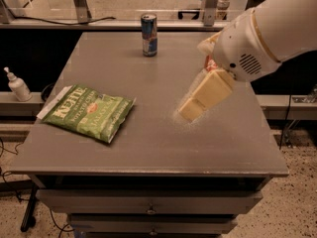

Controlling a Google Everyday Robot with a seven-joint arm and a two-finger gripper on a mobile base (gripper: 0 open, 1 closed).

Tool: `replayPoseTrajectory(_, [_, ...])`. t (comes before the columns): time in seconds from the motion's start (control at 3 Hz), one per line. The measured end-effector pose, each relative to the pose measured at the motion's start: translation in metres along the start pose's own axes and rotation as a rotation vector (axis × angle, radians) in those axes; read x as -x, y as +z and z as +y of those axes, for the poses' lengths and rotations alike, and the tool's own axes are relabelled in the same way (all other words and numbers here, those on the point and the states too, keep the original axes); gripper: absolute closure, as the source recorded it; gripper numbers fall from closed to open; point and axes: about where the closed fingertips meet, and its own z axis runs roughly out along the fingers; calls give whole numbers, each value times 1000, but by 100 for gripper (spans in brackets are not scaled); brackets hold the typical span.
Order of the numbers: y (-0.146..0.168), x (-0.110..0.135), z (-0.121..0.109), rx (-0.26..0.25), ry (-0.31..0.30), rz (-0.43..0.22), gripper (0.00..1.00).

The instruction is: Pick green jalapeno chip bag

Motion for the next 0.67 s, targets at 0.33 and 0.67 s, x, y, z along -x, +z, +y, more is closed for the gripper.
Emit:
replayPoseTrajectory(0.33, [0,1,0,1,0,-2,0])
replayPoseTrajectory(0.67, [35,7,6,39,11,-51,0])
